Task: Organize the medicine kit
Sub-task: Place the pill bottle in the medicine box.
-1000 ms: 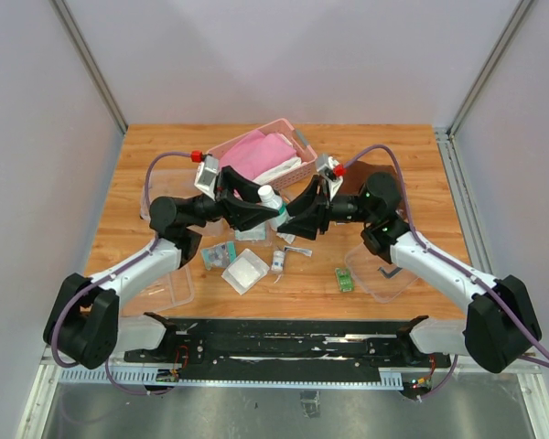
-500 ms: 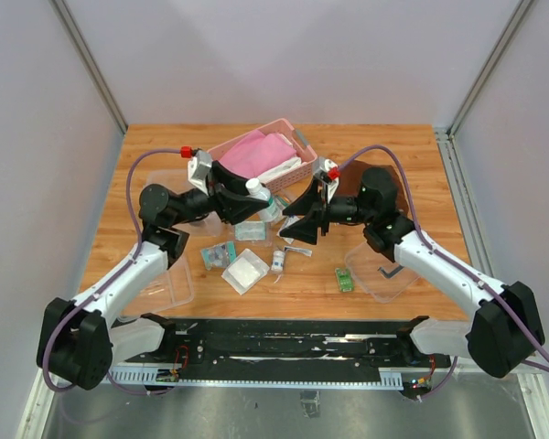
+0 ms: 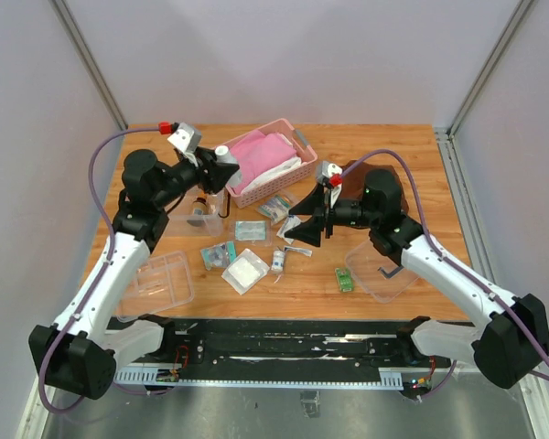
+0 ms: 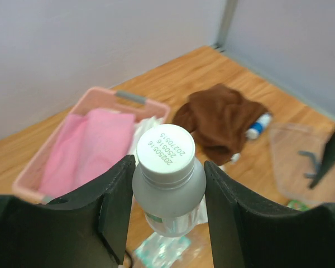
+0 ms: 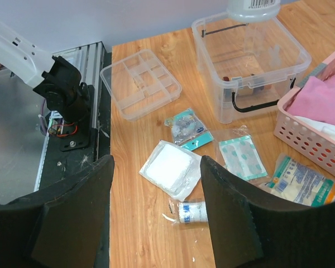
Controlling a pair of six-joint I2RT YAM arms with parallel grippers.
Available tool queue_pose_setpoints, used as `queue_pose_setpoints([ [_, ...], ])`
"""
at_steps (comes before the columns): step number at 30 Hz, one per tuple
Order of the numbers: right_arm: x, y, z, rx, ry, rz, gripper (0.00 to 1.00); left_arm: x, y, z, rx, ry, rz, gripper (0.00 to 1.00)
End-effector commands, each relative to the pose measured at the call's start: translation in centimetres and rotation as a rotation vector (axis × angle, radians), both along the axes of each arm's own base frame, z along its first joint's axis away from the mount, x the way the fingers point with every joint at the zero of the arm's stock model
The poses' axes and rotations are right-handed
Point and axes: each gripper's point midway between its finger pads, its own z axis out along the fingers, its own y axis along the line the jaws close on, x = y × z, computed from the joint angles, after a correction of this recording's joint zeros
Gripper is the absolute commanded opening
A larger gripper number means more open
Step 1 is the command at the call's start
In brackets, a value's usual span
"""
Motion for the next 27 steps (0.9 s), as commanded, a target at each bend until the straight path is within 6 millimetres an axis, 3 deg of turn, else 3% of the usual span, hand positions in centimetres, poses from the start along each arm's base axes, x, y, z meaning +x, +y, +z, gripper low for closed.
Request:
queue_pose_setpoints([
  [1, 0.1, -0.3, 1.8, 0.005, -0.086, -0.011, 0.64, 2.2, 5.9, -2.7, 0.238, 0.059, 0.269, 0.00],
  [14, 0.1, -0.3, 1.2, -0.013, -0.083, -0.001, 0.63, 5.5, 16.2, -9.4, 0.474, 0.304, 0.481, 0.01],
  [19, -0.2, -0.2, 1.0, -0.014, -0.078, 0.018, 0.63, 6.7, 18.1, -12.0, 0.524, 0.370, 0.502, 0.01],
  [27, -0.3, 0.0, 0.7, -0.018, -0.058, 0.038, 0.62, 7.8, 19.4, -15.3, 0.594, 0.456, 0.506, 0.03],
])
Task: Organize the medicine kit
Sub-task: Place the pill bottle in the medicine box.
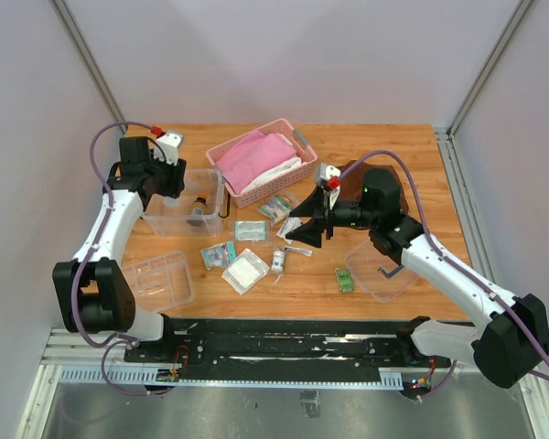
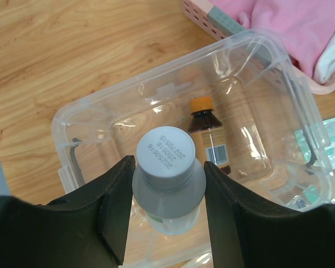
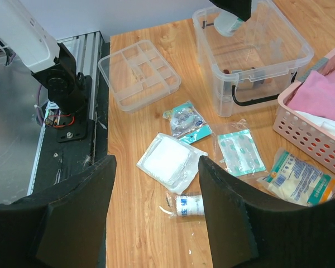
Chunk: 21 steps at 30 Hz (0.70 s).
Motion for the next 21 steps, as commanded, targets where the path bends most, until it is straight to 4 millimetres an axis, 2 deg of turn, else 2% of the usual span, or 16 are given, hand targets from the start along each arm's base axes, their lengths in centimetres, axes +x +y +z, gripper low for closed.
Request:
queue_pose_setpoints([
  [1, -0.2, 0.3, 1.2, 0.016, -0.030, 0.033, 0.62, 1.2, 1.2, 0.8, 0.056, -0.021, 0.005, 0.03],
  [15, -0.2, 0.3, 0.9, 0.007, -0.030, 0.035, 0.62, 1.3, 1.1, -5.0, 0.029, 0.178, 0.001, 0.03],
  [21, -0.3, 0.3, 0.8, 0.005, -0.028, 0.040, 0.62, 0.9, 1.8, -7.4, 0.064, 0.244, 0.019, 0.03],
])
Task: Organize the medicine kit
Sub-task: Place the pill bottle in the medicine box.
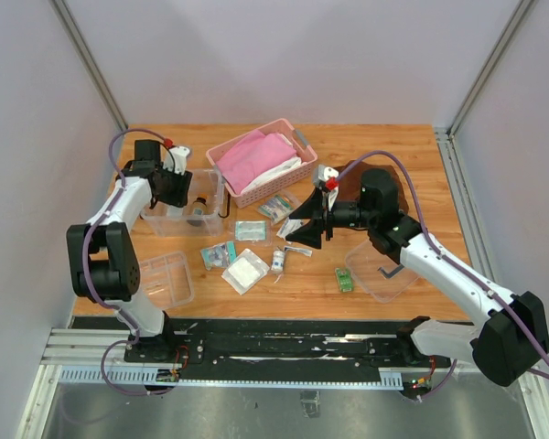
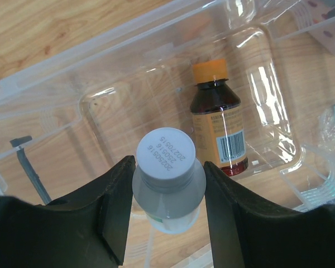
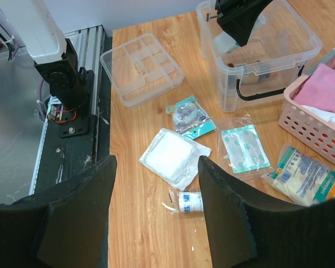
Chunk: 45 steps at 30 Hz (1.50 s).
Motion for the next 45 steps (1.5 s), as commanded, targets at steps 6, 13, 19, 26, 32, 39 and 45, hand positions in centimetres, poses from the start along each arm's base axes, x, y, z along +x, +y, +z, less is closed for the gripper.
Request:
queue_pose_setpoints([
  [6, -0.1, 0.3, 1.4, 0.020, -0.048, 0.027, 0.61, -0.3, 1.0, -1.8, 0.029, 0.047, 0.019, 0.05],
  [13, 0.0, 0.3, 1.2, 0.014, -0.043, 0.024, 0.61, -0.2, 0.3, -3.7, -0.009, 0.081, 0.022, 0.13],
  [19, 0.0, 0.3, 1.2, 0.013, -0.047, 0.024, 0.61, 0.0, 0.1, -4.8, -0.033, 0.084, 0.035, 0.20],
  [26, 0.1, 0.3, 1.0, 0.008, -0.044, 0.023, 0.61, -0.1, -0.1, -5.0, -0.049, 0.079, 0.042, 0.37],
  [32, 0.2, 0.3, 0.9, 0.006, -0.045, 0.022, 0.61, -0.6, 0.0, -5.0, -0.041, 0.074, 0.043, 0.52],
  [39, 0.2, 0.3, 0.8, 0.001, -0.044, 0.020, 0.61, -0.6, 0.1, -4.8, -0.037, 0.062, 0.050, 0.64],
  [45, 0.3, 0.2, 0.7, -0.002, -0.049, 0.013, 0.61, -0.9, 0.1, -4.9, -0.032, 0.067, 0.050, 0.76],
])
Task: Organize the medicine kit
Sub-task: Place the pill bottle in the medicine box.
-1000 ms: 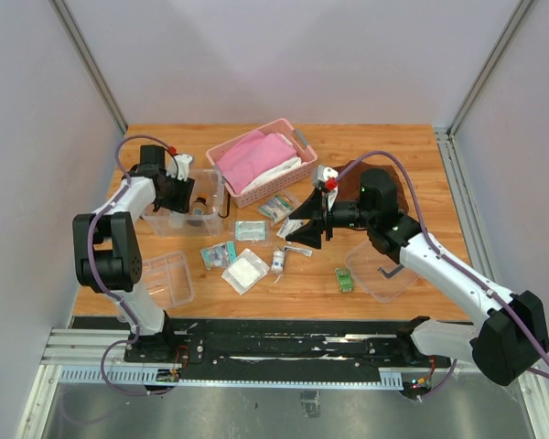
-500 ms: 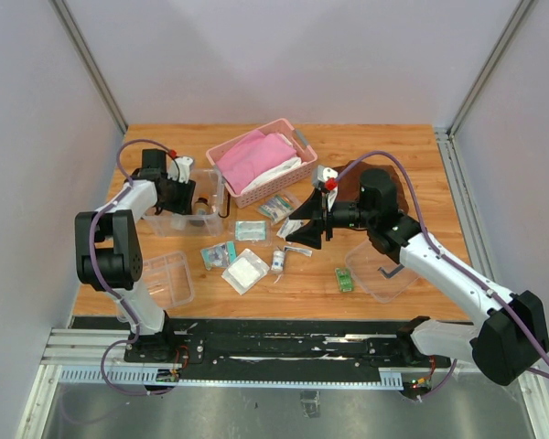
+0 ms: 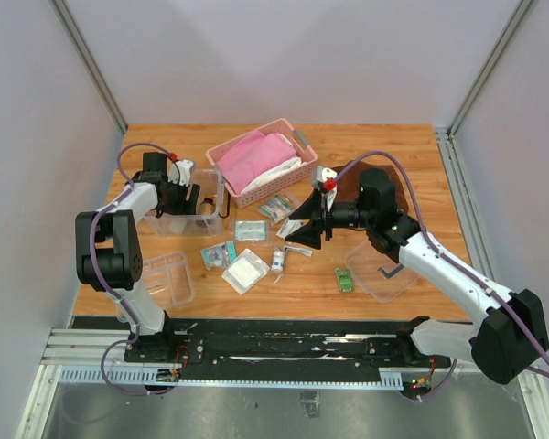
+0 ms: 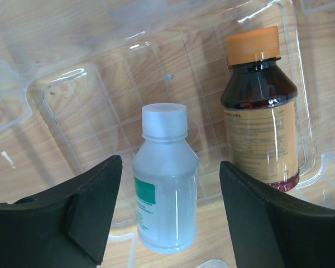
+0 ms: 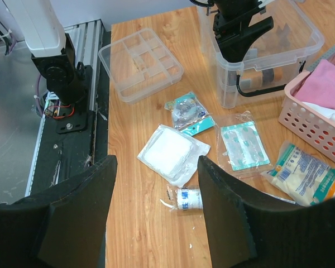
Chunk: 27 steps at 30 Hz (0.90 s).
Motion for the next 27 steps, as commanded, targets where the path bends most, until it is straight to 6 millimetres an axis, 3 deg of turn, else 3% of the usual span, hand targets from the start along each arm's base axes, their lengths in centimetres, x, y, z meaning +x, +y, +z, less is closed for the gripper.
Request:
queue_pose_setpoints([
  [1, 0.3, 0.2, 1.2, 0.011, -0.044, 0.006, 0.61, 0.1, 0.4, 1.1, 0.003, -0.038, 0.011, 0.76],
  [7, 0.3, 0.2, 1.1, 0.007, -0.045, 0.008, 0.61, -0.7, 0.2, 1.5, -0.008, -0.015, 0.012, 0.82],
  [15, 0.3, 0.2, 1.0, 0.005, -0.042, 0.009, 0.61, -1.8, -0.3, 0.7, -0.037, 0.038, 0.009, 0.78],
  [27, 0.4, 0.3, 0.9, 0.002, -0.040, 0.010, 0.61, -1.4, -0.6, 0.2, -0.063, 0.030, 0.046, 0.51],
])
